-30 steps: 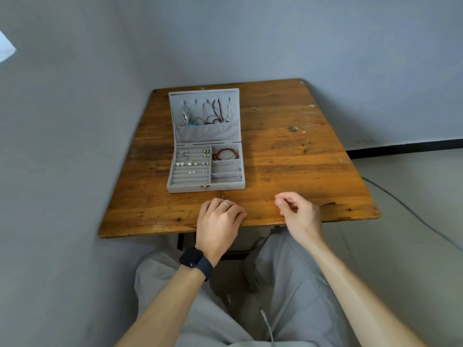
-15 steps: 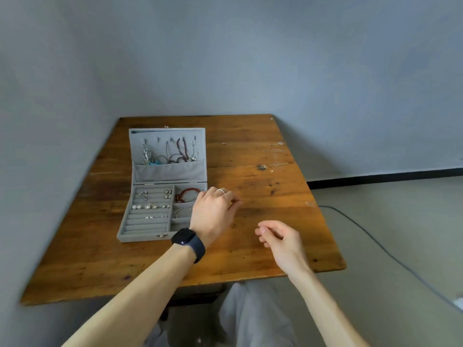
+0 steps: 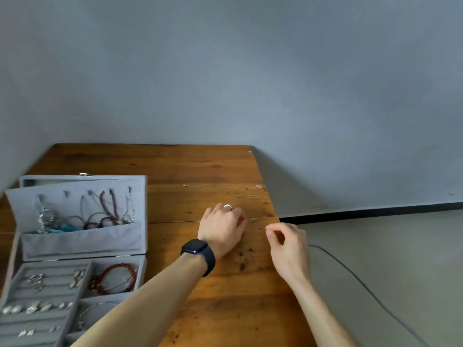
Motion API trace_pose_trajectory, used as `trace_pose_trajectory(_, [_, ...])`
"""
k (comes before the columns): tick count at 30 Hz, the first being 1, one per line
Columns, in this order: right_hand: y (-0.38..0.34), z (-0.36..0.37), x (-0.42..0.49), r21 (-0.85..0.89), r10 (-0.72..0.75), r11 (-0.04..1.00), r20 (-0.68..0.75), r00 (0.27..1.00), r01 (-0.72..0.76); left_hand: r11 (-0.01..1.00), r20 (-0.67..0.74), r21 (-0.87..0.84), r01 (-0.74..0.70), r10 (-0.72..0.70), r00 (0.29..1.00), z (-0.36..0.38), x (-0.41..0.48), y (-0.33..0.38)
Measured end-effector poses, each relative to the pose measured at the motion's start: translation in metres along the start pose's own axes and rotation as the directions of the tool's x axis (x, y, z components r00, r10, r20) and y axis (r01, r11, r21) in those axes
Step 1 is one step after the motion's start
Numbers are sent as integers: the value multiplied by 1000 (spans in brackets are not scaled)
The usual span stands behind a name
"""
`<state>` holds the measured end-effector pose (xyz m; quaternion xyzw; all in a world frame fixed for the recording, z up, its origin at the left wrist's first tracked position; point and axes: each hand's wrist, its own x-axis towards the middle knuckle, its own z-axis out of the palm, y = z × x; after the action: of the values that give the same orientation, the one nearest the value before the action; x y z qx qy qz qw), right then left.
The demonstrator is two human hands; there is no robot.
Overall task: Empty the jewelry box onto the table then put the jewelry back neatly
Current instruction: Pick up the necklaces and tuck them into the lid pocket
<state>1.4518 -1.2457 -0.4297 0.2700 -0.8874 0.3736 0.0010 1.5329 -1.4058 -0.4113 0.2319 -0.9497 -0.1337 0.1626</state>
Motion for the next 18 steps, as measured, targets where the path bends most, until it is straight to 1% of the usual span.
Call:
trace_pose_trajectory(3, [10, 14, 33, -15, -11, 1000, -23, 1000, 10, 1000, -41, -12, 16, -17, 999, 17, 35, 5])
trace_pose_trajectory(8, [16, 33, 75, -14, 21, 1000, -25, 999, -22, 997, -26, -62, 35, -36, 999, 45, 65, 13])
trace_pose_trajectory(14, [19, 41, 87, 29, 29, 999, -52, 998, -27, 985, -60, -165, 43, -54, 997, 64, 69, 2])
trace_pose_trajectory(18, [20, 41, 85, 24, 42, 999, -64, 997, -40, 981, -58, -185, 61, -73, 996, 68, 70, 2])
